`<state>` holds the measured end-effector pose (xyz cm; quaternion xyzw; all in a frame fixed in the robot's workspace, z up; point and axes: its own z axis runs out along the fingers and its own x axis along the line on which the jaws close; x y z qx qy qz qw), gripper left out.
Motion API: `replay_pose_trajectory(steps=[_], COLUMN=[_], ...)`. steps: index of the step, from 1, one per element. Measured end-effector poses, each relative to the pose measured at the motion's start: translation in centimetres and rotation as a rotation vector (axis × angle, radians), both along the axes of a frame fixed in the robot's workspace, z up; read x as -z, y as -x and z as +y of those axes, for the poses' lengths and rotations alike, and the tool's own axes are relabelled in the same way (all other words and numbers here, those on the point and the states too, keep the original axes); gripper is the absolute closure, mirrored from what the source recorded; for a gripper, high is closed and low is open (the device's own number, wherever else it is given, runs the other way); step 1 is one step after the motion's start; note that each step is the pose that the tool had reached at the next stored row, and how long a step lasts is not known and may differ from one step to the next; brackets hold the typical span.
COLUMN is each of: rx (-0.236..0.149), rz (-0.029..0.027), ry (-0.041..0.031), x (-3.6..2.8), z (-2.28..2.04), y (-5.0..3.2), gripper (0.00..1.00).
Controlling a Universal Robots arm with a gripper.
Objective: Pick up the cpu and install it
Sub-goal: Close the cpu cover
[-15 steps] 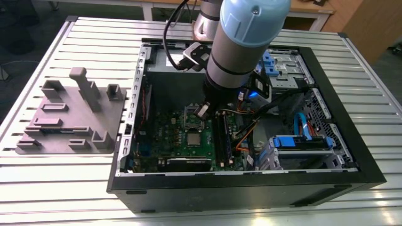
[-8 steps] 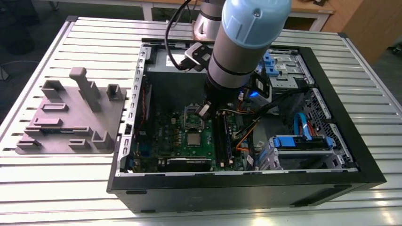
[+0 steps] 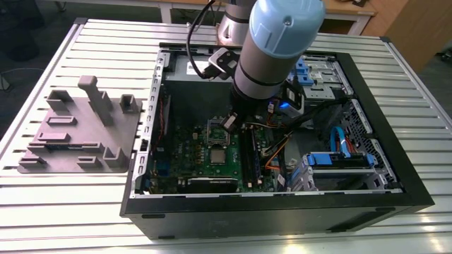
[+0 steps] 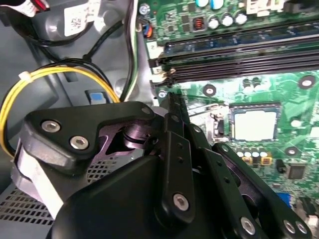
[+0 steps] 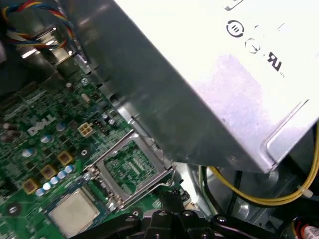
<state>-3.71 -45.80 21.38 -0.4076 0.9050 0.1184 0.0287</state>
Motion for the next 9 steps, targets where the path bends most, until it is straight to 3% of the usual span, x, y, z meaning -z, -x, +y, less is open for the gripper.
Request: replay_pose_trajectory(steps=[3,9], rx=[0.000,0.000], rz=[0.0000,0.0000], ry=[-0.0197,-0.0272], x=[0.24,0.47], z=[0.03,0.46], y=[0.00,-0.06], gripper=[0.90,0.90])
